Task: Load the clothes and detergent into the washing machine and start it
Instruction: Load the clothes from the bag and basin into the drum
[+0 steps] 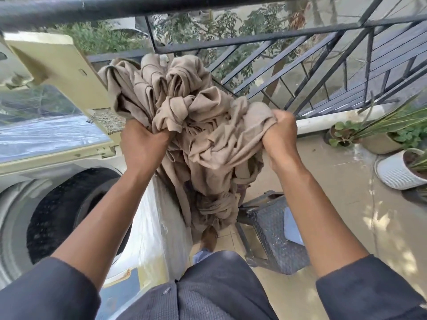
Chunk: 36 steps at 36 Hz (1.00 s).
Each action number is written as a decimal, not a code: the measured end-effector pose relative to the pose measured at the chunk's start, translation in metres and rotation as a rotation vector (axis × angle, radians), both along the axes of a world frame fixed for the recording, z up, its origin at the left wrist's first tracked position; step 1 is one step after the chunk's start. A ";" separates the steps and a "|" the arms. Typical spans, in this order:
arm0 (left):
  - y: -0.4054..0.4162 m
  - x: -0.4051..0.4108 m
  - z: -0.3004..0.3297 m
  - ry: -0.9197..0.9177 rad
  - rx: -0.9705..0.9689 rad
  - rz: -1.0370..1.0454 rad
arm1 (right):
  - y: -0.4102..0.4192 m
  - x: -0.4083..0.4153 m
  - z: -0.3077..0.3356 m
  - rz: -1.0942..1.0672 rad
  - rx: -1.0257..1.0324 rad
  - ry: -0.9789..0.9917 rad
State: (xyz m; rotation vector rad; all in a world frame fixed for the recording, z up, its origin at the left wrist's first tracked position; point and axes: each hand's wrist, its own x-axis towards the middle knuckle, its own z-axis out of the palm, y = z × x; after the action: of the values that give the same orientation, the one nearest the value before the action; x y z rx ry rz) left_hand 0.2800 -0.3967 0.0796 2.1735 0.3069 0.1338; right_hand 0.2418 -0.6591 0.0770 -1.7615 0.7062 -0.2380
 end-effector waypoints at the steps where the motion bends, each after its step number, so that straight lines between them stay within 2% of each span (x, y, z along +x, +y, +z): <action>1: -0.001 -0.001 -0.001 0.032 0.011 0.021 | 0.004 0.000 0.010 0.002 0.073 -0.053; 4: 0.000 -0.001 -0.005 0.113 0.004 0.060 | 0.022 -0.006 0.038 0.054 0.275 -0.200; 7: -0.001 -0.003 -0.008 0.115 -0.136 0.031 | 0.041 -0.012 0.057 0.169 0.346 -0.272; 13: -0.002 -0.010 0.001 0.016 -0.447 -0.172 | 0.069 -0.015 0.067 0.379 0.252 -0.305; 15: 0.003 -0.011 0.003 0.055 -0.590 -0.298 | 0.071 -0.014 0.067 0.429 0.159 -0.280; 17: 0.009 -0.011 0.008 0.115 -0.651 -0.410 | 0.073 -0.015 0.070 0.458 0.097 -0.238; 20: 0.011 -0.018 0.015 0.120 -0.579 -0.606 | 0.076 -0.016 0.076 0.500 0.055 -0.156; 24: -0.006 -0.028 0.023 0.080 -0.501 -0.737 | 0.083 -0.022 0.085 0.599 -0.130 -0.109; 27: -0.018 -0.028 0.020 -0.001 -0.374 -0.662 | 0.091 -0.028 0.089 0.653 -0.333 -0.111; 29: -0.024 -0.027 0.022 -0.053 -0.291 -0.540 | 0.091 -0.031 0.088 0.681 -0.365 -0.129; 32: -0.025 -0.023 0.014 -0.054 -0.206 -0.351 | 0.086 -0.035 0.084 0.722 -0.230 -0.186; 34: -0.025 -0.020 0.008 -0.054 -0.201 -0.298 | 0.081 -0.036 0.077 0.722 0.011 -0.248; 36: -0.027 -0.017 0.007 -0.086 -0.237 -0.315 | 0.075 -0.036 0.068 0.613 0.198 -0.298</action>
State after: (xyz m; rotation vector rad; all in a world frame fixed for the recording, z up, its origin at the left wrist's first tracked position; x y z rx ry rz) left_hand 0.2635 -0.4240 0.0868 1.9461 -0.0677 0.0117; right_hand 0.2062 -0.5845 0.1451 -1.6233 -0.0383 -0.0064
